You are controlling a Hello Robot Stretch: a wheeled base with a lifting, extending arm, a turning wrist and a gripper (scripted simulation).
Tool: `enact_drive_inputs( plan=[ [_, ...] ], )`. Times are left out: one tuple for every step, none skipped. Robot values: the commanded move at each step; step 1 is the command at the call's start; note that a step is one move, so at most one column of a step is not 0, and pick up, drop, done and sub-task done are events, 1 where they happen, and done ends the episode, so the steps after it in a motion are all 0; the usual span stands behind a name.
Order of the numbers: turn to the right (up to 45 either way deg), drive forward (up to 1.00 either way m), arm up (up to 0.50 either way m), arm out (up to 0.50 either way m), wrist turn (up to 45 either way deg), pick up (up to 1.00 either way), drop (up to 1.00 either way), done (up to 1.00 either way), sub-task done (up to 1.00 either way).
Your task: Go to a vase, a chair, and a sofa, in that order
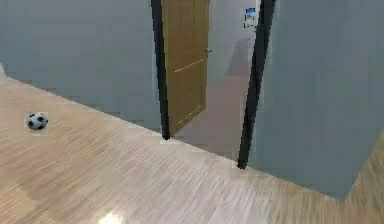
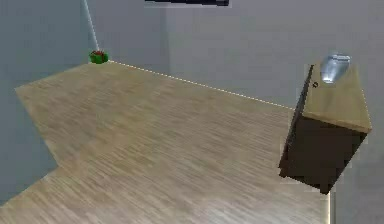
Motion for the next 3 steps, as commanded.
enact_drive_inputs(
  plan=[
    [30.0,0.0,0.0,0.0,0.0,0.0,0.0,0.0,0.0],
    [0.0,0.15,0.0,0.0,0.0,0.0,0.0,0.0,0.0],
    [45.0,0.0,0.0,0.0,0.0,0.0,0.0,0.0,0.0]
  ],
)
